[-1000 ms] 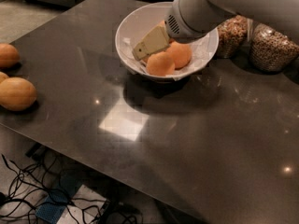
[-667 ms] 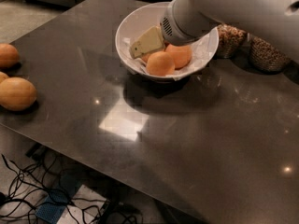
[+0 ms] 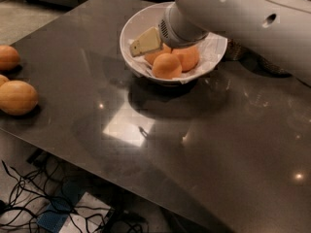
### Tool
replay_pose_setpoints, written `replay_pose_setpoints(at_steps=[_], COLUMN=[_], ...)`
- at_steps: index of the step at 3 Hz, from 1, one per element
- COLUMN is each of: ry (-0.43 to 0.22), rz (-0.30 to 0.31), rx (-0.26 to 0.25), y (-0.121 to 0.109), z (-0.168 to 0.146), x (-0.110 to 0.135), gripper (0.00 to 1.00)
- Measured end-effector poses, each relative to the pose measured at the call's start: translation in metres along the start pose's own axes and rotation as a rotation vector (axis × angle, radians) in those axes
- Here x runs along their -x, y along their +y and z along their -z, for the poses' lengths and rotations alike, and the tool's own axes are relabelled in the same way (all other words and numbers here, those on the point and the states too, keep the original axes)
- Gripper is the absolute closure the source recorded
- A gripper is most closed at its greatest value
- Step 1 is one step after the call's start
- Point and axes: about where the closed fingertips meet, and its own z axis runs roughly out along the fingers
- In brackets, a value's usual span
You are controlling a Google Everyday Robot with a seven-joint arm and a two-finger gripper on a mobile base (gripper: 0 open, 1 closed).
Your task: Pick orange from white bowl
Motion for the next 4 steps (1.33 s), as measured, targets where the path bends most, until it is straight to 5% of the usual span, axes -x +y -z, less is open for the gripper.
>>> replay_pose_setpoints(at_steps=[4], ry=[0.067], rz=[-0.129], rx=[-0.057], y=[-0.018], z=[-0.043], x=[-0.02], gripper=[0.02])
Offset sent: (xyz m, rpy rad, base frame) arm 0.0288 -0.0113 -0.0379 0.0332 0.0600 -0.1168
